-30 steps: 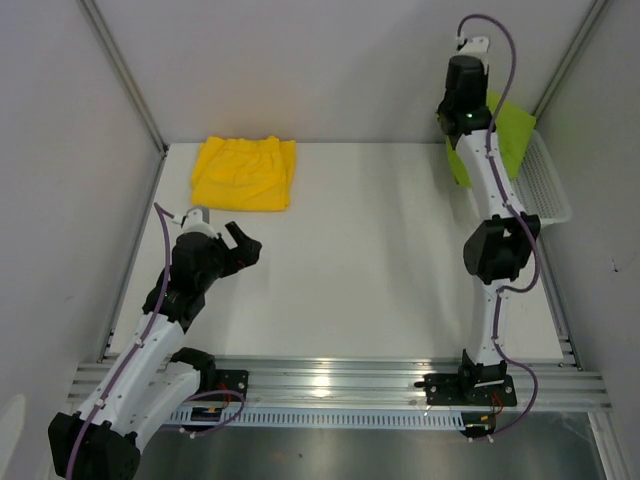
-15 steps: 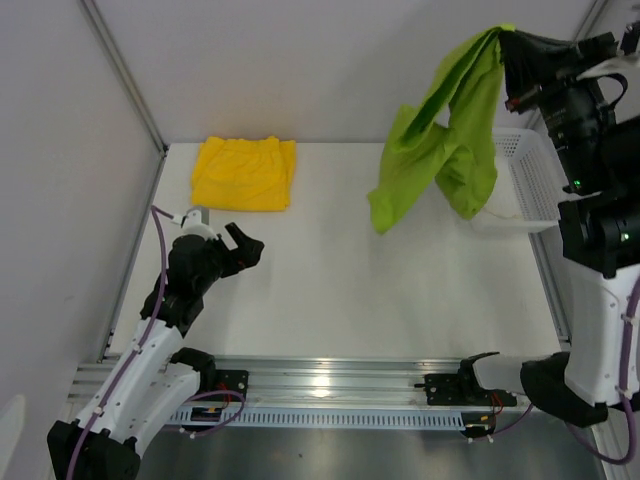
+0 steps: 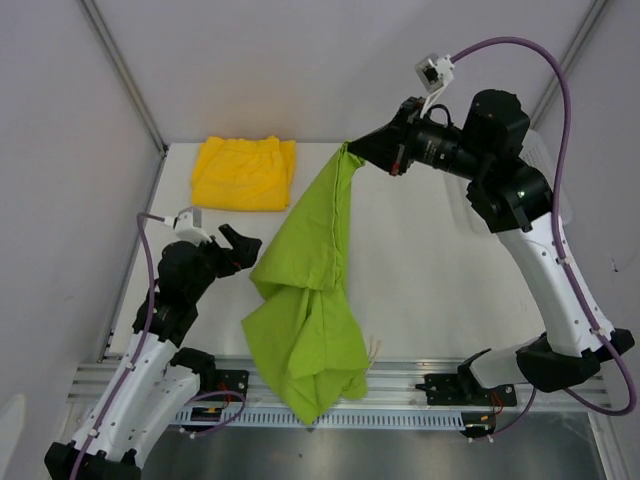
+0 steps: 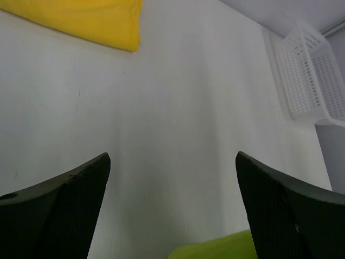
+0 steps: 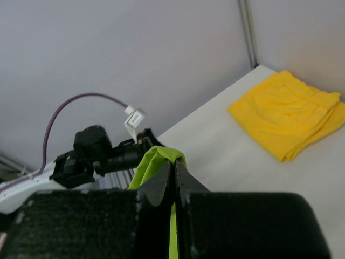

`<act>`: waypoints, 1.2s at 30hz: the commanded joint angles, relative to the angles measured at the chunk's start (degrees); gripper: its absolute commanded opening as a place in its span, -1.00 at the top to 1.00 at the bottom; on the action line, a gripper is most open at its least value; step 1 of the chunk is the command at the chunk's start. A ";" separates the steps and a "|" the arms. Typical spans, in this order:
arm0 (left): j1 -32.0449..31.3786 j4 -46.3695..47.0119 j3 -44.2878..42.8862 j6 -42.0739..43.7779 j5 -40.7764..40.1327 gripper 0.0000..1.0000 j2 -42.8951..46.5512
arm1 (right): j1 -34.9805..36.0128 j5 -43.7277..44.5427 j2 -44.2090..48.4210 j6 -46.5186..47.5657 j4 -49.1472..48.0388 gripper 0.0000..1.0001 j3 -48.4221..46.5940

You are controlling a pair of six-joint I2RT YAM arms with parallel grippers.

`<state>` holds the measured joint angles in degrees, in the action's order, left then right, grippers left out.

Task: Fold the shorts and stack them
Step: Move the shorts to the center of the board, then flatten the shorts out

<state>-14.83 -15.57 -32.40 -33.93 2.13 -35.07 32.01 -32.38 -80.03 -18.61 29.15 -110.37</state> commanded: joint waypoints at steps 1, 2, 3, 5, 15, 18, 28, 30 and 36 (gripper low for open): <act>0.24 0.72 -1.35 1.06 0.42 -0.98 1.93 | -8.60 -2.84 0.41 -6.85 -6.19 1.00 3.99; 0.24 0.81 -1.17 0.97 0.24 -0.98 2.11 | -14.20 -3.82 0.05 -11.84 -10.47 1.00 6.89; 0.24 0.89 -0.82 0.89 0.24 -0.98 2.37 | -16.60 -2.52 -0.39 -13.80 -12.25 1.00 9.79; 0.24 0.98 0.06 0.62 0.24 -0.98 2.46 | -22.13 0.46 -2.84 -16.45 -16.29 1.00 18.23; 0.24 0.11 1.11 0.97 -0.37 -0.98 2.37 | -14.03 23.75 -10.33 0.13 -4.19 -0.99 25.98; 0.24 -1.91 -0.11 0.71 -2.65 -0.98 2.55 | -6.12 24.21 -6.12 6.01 -3.74 -0.97 30.46; 0.24 -6.49 -0.82 -2.54 -10.83 -0.98 3.25 | 19.28 21.83 5.49 17.62 -10.94 -0.72 48.83; 0.24 -7.54 -0.99 -3.33 -12.58 -0.98 3.87 | 22.56 23.94 5.85 18.35 -12.44 -0.74 50.42; 0.33 -12.54 -2.40 -7.72 -18.82 -0.98 5.98 | 30.38 30.09 2.69 20.98 -17.79 -0.85 51.92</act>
<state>-14.81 -25.15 -31.81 -38.35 -11.94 -30.15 60.66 -7.25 -76.03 -0.51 17.96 -58.28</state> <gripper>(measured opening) 0.991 0.911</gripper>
